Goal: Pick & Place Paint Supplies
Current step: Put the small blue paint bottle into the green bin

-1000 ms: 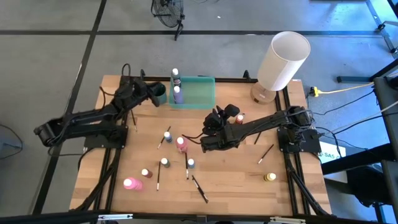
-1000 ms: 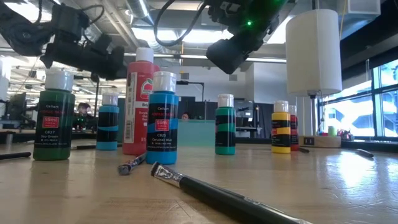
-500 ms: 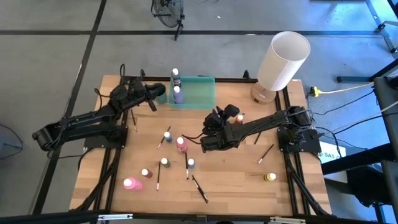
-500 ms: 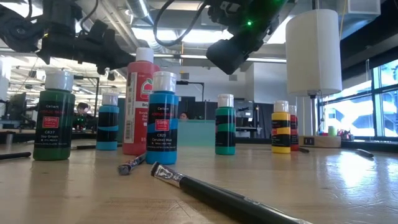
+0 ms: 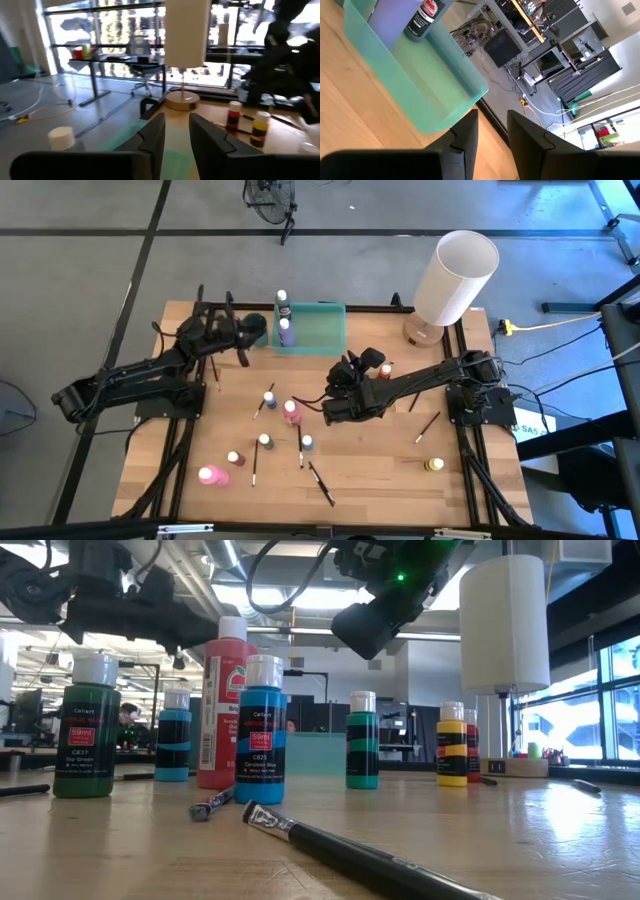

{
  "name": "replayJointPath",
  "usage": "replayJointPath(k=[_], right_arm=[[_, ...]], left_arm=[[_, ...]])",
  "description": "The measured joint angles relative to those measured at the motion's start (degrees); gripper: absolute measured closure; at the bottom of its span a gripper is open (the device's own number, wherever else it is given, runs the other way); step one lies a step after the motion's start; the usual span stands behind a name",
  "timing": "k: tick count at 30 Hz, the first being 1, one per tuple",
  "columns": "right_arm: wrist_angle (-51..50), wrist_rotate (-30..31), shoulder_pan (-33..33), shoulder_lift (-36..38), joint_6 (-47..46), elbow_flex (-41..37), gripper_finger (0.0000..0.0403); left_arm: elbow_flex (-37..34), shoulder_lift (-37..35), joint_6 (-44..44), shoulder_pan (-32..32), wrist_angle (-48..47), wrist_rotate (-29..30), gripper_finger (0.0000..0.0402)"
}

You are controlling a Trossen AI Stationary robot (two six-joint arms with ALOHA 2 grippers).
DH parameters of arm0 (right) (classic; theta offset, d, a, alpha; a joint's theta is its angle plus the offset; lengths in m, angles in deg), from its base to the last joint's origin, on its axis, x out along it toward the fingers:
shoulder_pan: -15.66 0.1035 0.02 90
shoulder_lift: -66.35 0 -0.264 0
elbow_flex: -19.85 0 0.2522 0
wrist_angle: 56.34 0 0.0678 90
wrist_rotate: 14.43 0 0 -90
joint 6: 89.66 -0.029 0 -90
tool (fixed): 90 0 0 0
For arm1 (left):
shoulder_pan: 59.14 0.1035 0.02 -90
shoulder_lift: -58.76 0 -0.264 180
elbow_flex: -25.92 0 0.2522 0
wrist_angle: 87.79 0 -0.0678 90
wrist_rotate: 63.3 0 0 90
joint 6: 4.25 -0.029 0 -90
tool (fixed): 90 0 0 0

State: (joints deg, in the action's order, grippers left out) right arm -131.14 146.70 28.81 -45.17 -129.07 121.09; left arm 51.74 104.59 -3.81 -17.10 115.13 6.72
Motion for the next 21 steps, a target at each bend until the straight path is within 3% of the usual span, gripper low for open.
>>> replayJointPath(k=[10,21], right_arm=[[0.17,0.02,-0.04,0.00,-0.06,0.00,0.0297],[1.14,-0.02,-0.51,0.00,0.42,0.00,0.0297]], left_arm=[[0.00,0.07,1.83,-0.02,-0.57,-5.46,0.0251],[0.02,3.63,4.86,-0.11,-1.37,-5.42,0.0155]])
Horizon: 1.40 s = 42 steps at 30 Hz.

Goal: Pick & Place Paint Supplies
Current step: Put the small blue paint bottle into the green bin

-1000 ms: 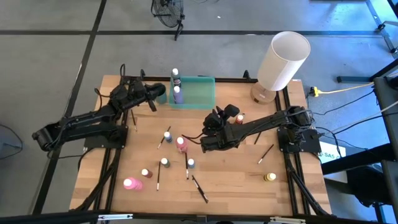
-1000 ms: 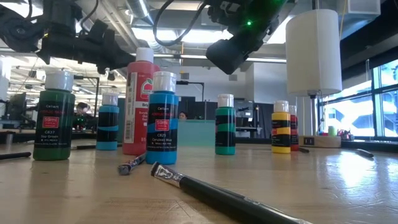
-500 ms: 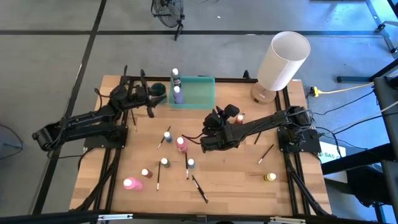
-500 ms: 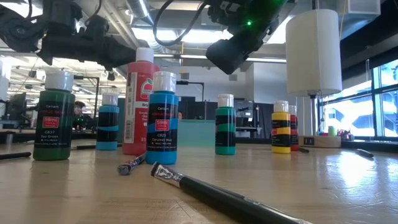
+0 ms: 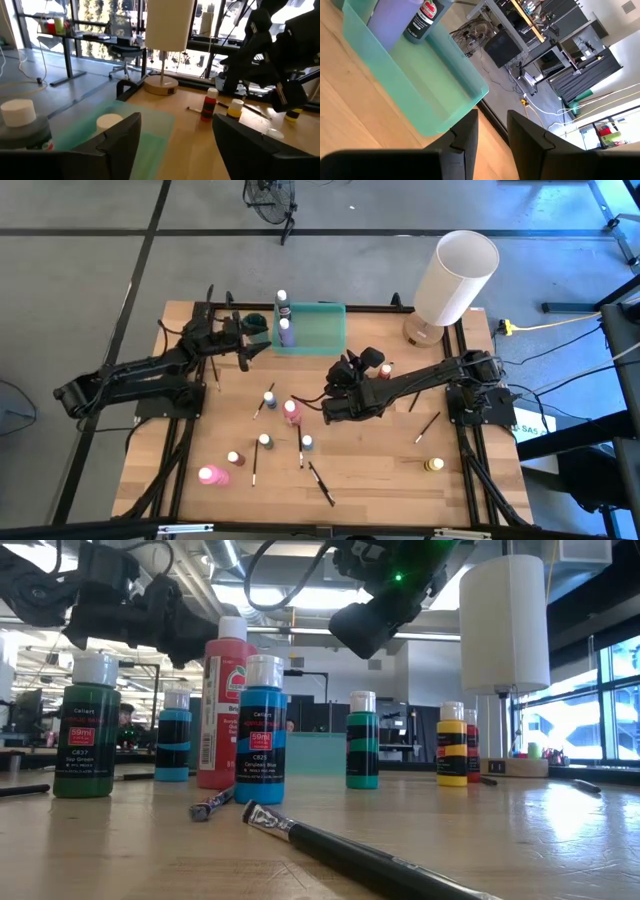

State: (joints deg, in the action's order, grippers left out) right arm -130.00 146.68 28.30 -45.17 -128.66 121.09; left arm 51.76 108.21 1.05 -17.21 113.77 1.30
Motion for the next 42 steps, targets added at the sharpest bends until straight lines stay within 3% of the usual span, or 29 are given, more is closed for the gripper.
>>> replayJointPath(k=[5,8,14,21,27,31,37,42], right_arm=[[0.01,-0.70,-0.84,0.00,-0.63,0.00,0.0297],[-0.02,-0.88,-1.02,0.00,-0.70,0.00,0.0297],[-0.03,-1.34,-0.99,0.00,-0.85,0.00,0.0297],[-0.04,-1.46,-1.00,0.00,-0.85,0.00,0.0297],[-0.04,-1.46,-1.00,0.01,-0.85,0.00,0.0297],[-0.03,-2.13,-1.01,0.01,-0.79,0.00,0.0297],[-0.09,-2.16,-1.00,0.02,-0.66,0.00,0.0297],[-0.09,-2.20,-1.00,0.02,-0.66,0.00,0.0297]], left_arm=[[0.00,1.58,1.21,0.00,0.01,0.14,0.0138],[0.00,1.55,8.20,0.00,0.06,-0.44,0.0137],[0.04,0.28,12.21,-0.81,0.98,-10.32,0.0137],[0.10,-2.20,12.02,-6.69,3.46,-12.15,0.0138],[4.32,-3.73,12.43,-12.69,1.91,-12.31,0.0151],[10.80,-3.98,9.47,-16.47,-15.91,-10.21,0.0159],[21.89,-3.57,-4.37,-23.94,-49.16,10.80,0.0168],[27.60,-3.60,-6.03,-30.18,-61.71,18.32,0.0169]])
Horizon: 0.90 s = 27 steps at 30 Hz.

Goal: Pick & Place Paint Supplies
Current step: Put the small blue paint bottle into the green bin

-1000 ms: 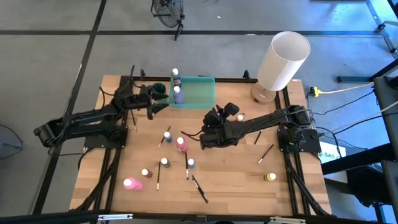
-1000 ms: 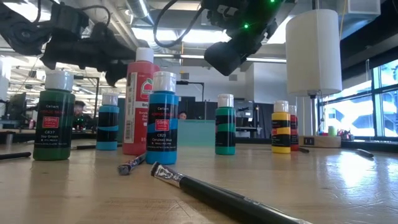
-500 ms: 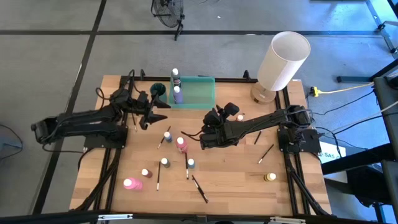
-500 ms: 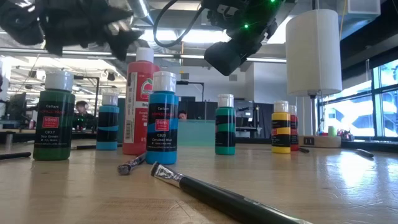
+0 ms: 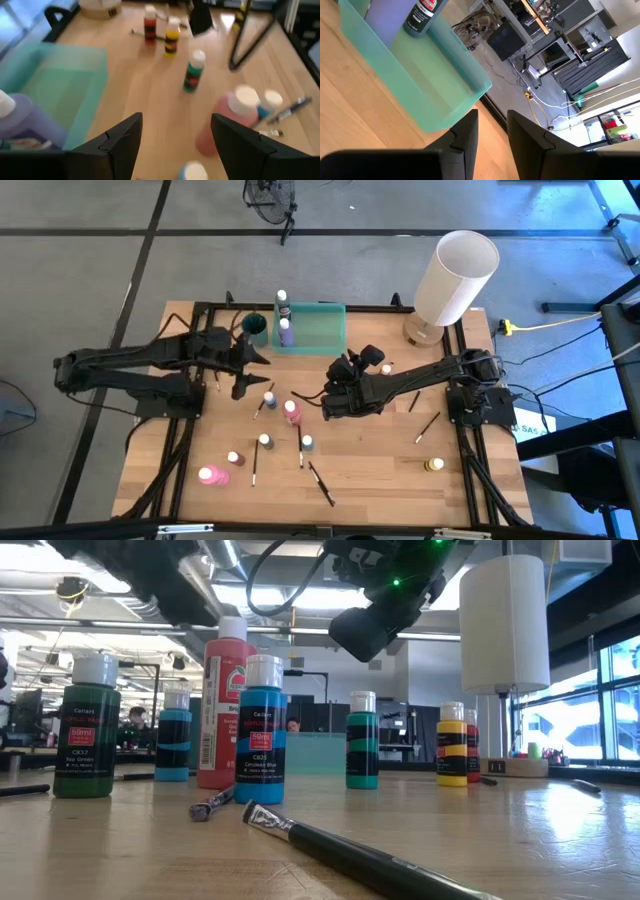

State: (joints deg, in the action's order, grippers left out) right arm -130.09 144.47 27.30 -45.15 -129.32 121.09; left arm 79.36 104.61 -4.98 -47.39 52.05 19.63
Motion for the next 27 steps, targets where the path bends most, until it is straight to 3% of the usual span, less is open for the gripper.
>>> replayJointPath(k=[12,21,27], right_arm=[[0.07,-0.26,0.00,0.00,0.00,0.00,0.0297],[0.35,-1.21,-0.02,0.00,0.01,0.00,0.0297],[0.35,-1.39,-0.02,0.00,0.00,0.00,0.0297]], left_arm=[[2.25,1.23,5.24,-12.20,-16.62,13.33,0.0169],[-0.74,5.13,8.12,-18.00,-15.18,12.33,0.0169],[-2.21,7.04,11.43,-19.23,-14.76,18.29,0.0169]])
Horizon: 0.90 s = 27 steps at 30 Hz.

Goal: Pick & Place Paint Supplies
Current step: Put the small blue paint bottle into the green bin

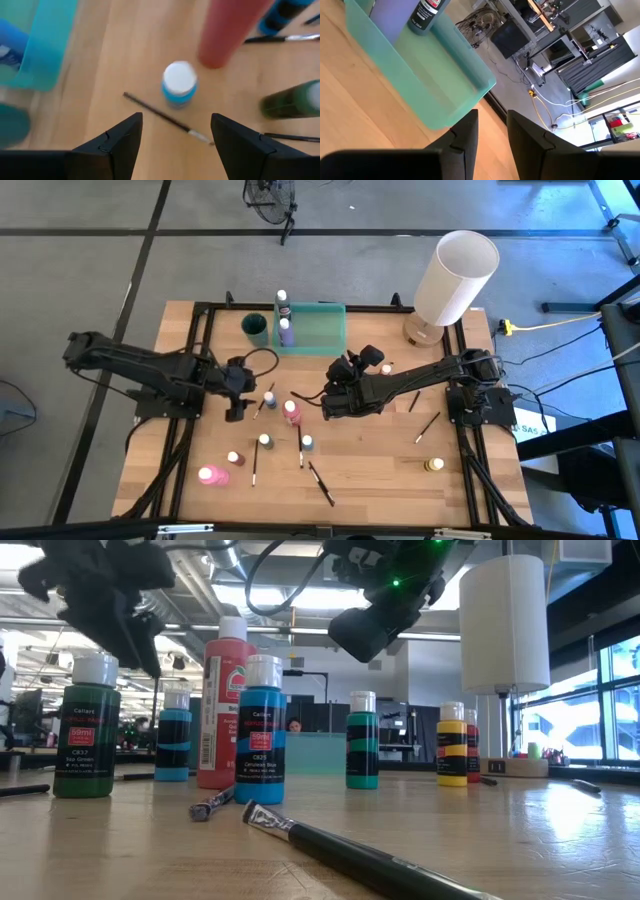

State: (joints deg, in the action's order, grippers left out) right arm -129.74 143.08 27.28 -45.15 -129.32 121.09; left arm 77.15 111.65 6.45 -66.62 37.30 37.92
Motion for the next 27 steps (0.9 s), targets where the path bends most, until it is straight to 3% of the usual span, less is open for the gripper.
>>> replayJointPath(k=[27], right_arm=[[0.11,-0.21,0.00,0.00,0.02,0.00,0.0297]], left_arm=[[-21.13,1.77,3.63,-0.02,32.94,0.77,0.0169]])
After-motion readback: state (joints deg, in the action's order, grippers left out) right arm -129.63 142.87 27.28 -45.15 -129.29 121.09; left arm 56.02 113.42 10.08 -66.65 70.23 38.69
